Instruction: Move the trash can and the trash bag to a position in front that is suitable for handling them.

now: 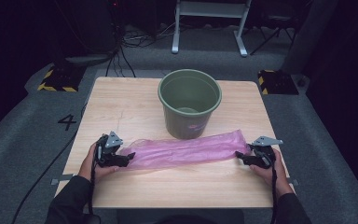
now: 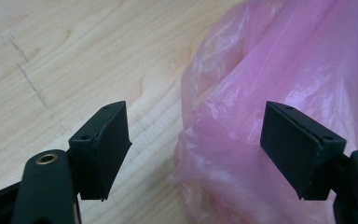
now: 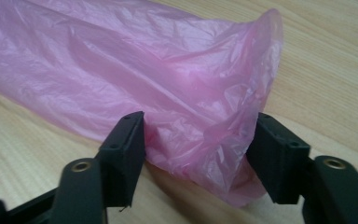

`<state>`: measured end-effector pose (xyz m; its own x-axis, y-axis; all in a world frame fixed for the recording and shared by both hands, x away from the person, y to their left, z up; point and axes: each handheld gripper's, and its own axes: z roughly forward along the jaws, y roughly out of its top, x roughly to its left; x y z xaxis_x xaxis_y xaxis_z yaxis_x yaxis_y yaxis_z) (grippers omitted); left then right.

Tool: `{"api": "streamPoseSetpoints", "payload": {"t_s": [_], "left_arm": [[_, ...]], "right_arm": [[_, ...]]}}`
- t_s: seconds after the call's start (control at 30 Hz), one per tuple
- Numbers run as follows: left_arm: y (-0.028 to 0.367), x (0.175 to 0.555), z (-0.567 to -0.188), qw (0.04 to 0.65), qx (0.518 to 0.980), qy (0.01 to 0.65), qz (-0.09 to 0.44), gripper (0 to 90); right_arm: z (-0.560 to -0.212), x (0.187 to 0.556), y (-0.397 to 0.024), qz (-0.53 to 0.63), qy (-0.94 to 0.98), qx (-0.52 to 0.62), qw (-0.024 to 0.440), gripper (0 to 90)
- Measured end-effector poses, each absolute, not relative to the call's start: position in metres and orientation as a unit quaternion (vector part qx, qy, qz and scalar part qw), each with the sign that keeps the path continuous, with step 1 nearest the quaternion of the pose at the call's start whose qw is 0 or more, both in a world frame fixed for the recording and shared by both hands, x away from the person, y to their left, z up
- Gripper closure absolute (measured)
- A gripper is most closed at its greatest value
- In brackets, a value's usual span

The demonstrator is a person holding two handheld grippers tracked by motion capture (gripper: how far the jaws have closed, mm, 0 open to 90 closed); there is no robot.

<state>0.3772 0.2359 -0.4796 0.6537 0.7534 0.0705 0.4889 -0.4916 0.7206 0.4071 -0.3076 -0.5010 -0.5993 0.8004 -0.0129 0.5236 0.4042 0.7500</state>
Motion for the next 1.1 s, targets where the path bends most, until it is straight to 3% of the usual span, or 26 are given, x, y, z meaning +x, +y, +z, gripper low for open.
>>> {"api": "streamPoseSetpoints", "payload": {"t_s": [0.1,0.43,0.83,1.1], "left_arm": [[0.231,0.377,-0.483,0.347,0.845,0.363,0.182,23.9],[0.223,0.379,-0.493,0.337,0.854,0.361,0.16,22.9],[0.225,0.38,-0.5,0.343,0.849,0.374,0.147,21.8],[0.225,0.379,-0.502,0.352,0.845,0.373,0.153,20.9]], "right_arm": [[-0.501,0.417,-0.309,0.358,0.813,0.414,0.198,33.8],[-0.499,0.435,-0.307,0.345,0.796,0.443,0.226,30.4],[-0.48,0.42,-0.306,0.397,0.784,0.412,0.24,26.4],[-0.474,0.412,-0.303,0.418,0.782,0.4,0.232,32.4]]}}
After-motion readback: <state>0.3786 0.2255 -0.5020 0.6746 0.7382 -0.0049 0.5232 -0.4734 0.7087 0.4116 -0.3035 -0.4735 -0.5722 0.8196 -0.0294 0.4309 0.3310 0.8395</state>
